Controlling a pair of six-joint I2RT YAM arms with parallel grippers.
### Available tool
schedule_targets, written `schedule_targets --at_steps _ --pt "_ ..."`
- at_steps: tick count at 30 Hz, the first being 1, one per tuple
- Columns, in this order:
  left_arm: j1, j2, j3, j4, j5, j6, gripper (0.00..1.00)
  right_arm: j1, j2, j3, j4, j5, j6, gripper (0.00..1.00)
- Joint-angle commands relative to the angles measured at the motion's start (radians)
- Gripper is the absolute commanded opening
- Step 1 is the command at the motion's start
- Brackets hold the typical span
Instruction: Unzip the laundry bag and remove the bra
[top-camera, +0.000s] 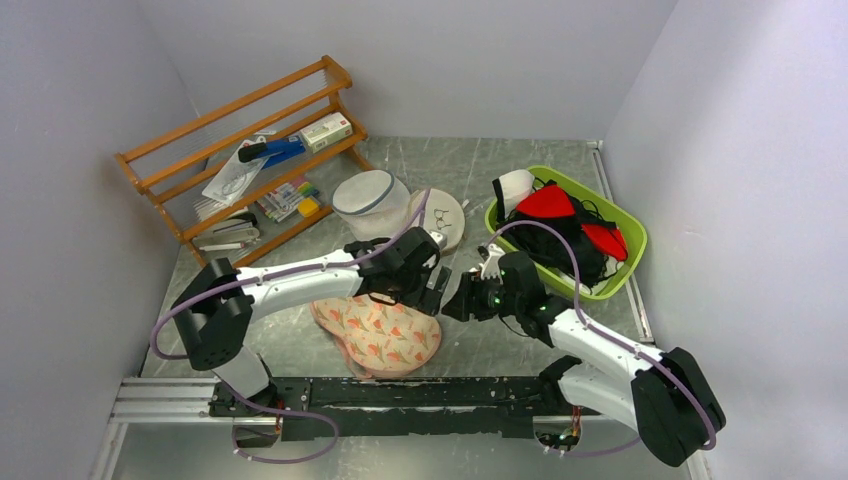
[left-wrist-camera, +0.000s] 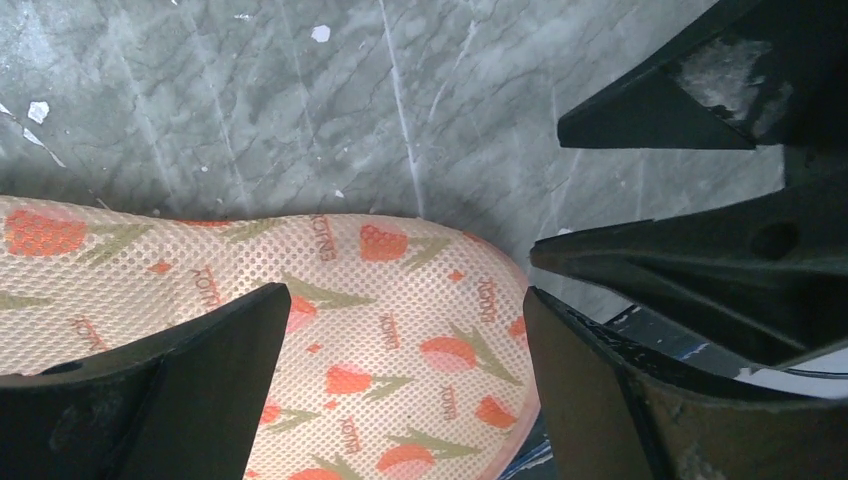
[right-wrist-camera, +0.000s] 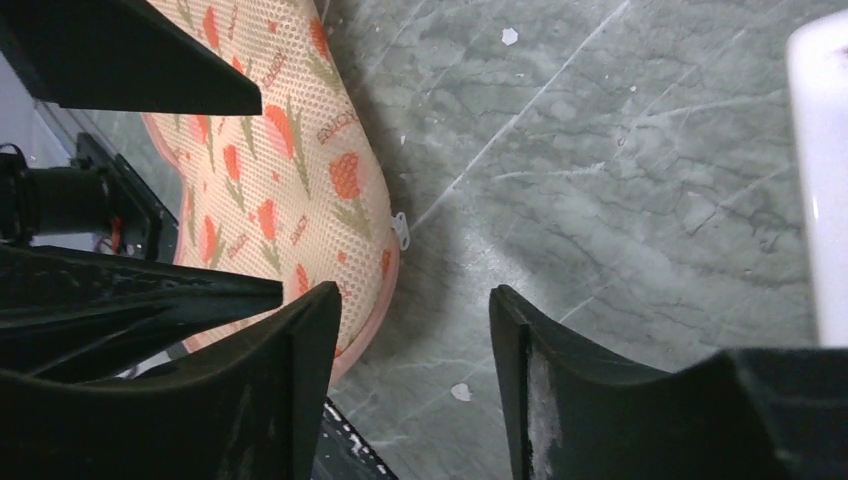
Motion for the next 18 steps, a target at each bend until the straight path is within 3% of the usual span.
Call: schedule_targets --at_steps 1,4,7,12,18 --pt "-0.003 0.018 -0.024 0.011 -0.049 0.069 1.0 -0.007 -0.017 -0.013 0.024 -0.018 -0.005 0.5" --pt "-0.003 0.037 -0.036 -0.006 -0.084 0.1 0.99 -0.006 -0.01 -0.02 0.038 -0.024 -0.002 0.38" --pt "-0.002 0.032 -0.079 0.028 -0.08 0.113 0.96 -0.007 0.016 -0.031 0.067 -0.042 0.004 0.36" --pt "-0.002 0.016 -0.142 0.067 -0.091 0.092 0.79 -0.007 0.064 -0.054 0.135 -0.084 0.023 0.34" --pt "-0.003 -0.028 -0.226 0.124 -0.081 0.068 0.7 -0.005 0.145 -0.065 0.229 -0.165 0.042 0.33"
